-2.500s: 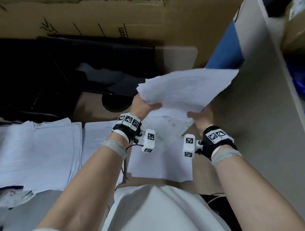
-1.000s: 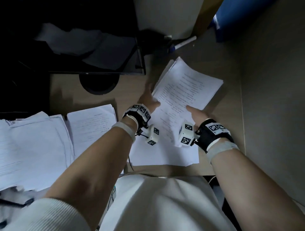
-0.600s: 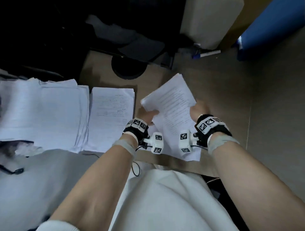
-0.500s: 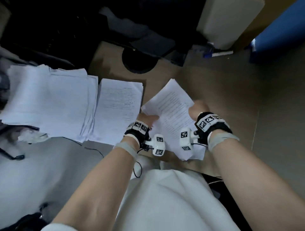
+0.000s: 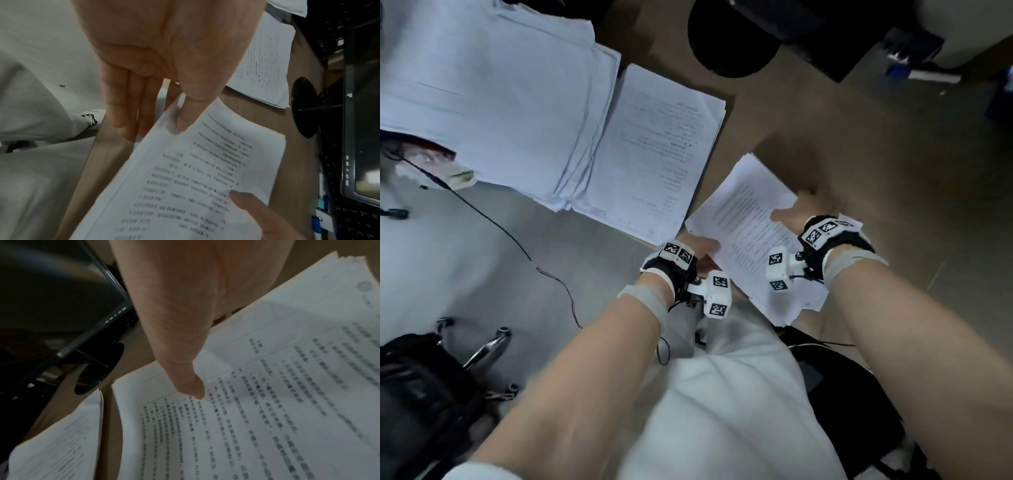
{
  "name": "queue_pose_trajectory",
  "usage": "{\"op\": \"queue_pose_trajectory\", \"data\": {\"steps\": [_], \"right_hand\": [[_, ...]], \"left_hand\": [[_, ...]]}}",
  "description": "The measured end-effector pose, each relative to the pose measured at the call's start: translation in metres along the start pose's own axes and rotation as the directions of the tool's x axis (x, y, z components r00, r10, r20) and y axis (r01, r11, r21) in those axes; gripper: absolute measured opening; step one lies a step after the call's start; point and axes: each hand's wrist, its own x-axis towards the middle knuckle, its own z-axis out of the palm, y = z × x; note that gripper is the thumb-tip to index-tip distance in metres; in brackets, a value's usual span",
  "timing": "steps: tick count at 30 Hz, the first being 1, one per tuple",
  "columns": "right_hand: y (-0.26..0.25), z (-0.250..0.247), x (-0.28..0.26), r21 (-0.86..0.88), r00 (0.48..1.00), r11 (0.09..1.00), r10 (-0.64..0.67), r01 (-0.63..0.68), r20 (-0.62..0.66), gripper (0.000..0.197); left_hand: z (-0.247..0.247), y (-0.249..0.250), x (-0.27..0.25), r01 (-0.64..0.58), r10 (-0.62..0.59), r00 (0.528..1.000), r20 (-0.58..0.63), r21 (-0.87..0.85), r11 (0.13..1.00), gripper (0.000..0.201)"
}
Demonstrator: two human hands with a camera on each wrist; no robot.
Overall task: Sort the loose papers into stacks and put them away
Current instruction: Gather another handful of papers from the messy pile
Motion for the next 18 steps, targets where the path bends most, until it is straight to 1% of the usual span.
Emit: {"op": "queue_pose_trajectory", "data": {"steps": [1, 2, 3, 4, 5, 6, 7, 8, 9, 10, 11, 12, 13, 14, 15, 16, 18], "right_hand": [[-0.001, 0.000, 0.003, -0.001, 1.000, 1.000, 0.016, -0.016, 0.000, 0.089], [-0.001, 0.000, 0.006, 0.000, 0.999, 0.999, 0.037, -0.037, 0.007, 0.098], [-0.001, -0.001, 0.007, 0.003, 0.999, 0.999, 0.048, -0.048, 0.020, 0.102], [0.003, -0.001, 0.009, 0.008, 0.998, 0.998, 0.056, -0.057, 0.038, 0.101], [0.006, -0.002, 0.008, 0.019, 0.997, 0.998, 0.053, -0.054, 0.054, 0.097], [0.010, -0.003, 0.007, 0.025, 0.997, 0.998, 0.051, -0.052, 0.064, 0.093], [0.013, -0.003, 0.006, 0.026, 0.997, 0.999, 0.040, -0.042, 0.064, 0.090], [0.014, -0.002, 0.006, 0.008, 0.998, 0.999, 0.032, -0.033, 0.061, 0.089], [0.016, 0.000, 0.006, -0.022, 0.998, 1.000, 0.018, -0.017, 0.059, 0.087], [0.017, 0.003, 0.005, -0.065, 0.998, 0.998, 0.010, -0.006, 0.057, 0.085], [0.019, 0.005, 0.004, -0.108, 0.999, 0.994, -0.001, 0.006, 0.053, 0.083], [0.020, 0.006, 0.003, -0.148, 0.999, 0.989, -0.002, 0.010, 0.049, 0.079], [0.021, 0.005, 0.003, -0.175, 0.999, 0.984, -0.009, 0.016, 0.040, 0.074], [0.022, 0.004, 0.002, -0.178, 0.999, 0.984, -0.022, 0.027, 0.033, 0.071], [0.023, 0.004, 0.002, -0.143, 0.999, 0.989, -0.034, 0.038, 0.028, 0.069], [0.025, 0.004, 0.003, -0.060, 0.999, 0.998, -0.032, 0.034, 0.036, 0.068], [0.026, 0.003, 0.000, 0.087, 0.999, 0.996, -0.019, 0.015, 0.046, 0.067]], "left_hand": [[0.001, 0.004, -0.004, -0.009, 0.009, 1.000, -0.016, -0.001, 1.000, 0.017], [0.002, 0.003, 0.002, -0.007, 0.009, 1.000, -0.020, 0.069, 0.998, 0.020], [0.003, 0.000, 0.018, -0.015, 0.008, 0.999, 0.049, 0.164, 0.986, 0.022], [0.003, -0.005, 0.036, 0.030, -0.053, 0.995, 0.081, 0.259, 0.965, 0.023], [0.002, -0.013, 0.063, 0.094, -0.114, 0.992, 0.059, 0.269, 0.958, 0.022], [0.003, -0.015, 0.085, 0.096, -0.107, 0.994, 0.025, 0.273, 0.957, 0.020], [0.003, -0.015, 0.088, 0.103, -0.108, 0.994, -0.003, 0.319, 0.942, 0.023], [0.004, -0.006, 0.068, 0.062, -0.067, 0.998, 0.001, 0.351, 0.934, 0.027], [0.005, 0.000, 0.047, 0.006, -0.001, 1.000, -0.016, 0.347, 0.938, 0.028], [0.006, 0.001, 0.046, -0.002, 0.010, 1.000, -0.023, 0.319, 0.948, 0.033], [0.007, 0.006, 0.029, -0.018, 0.028, 0.999, -0.028, 0.289, 0.957, 0.036], [0.009, 0.011, 0.017, -0.002, 0.009, 1.000, -0.018, 0.350, 0.937, 0.029], [0.010, 0.014, 0.017, 0.000, 0.004, 1.000, -0.008, 0.442, 0.897, 0.013], [0.009, 0.014, 0.015, 0.009, -0.013, 1.000, 0.005, 0.491, 0.871, 0.008], [0.008, 0.011, 0.022, 0.007, -0.017, 1.000, 0.013, 0.529, 0.848, 0.017], [0.009, 0.014, 0.017, 0.002, -0.012, 1.000, 0.015, 0.551, 0.834, 0.020], [0.010, 0.025, 0.007, -0.024, 0.018, 1.000, 0.016, 0.595, 0.803, 0.012]]}}
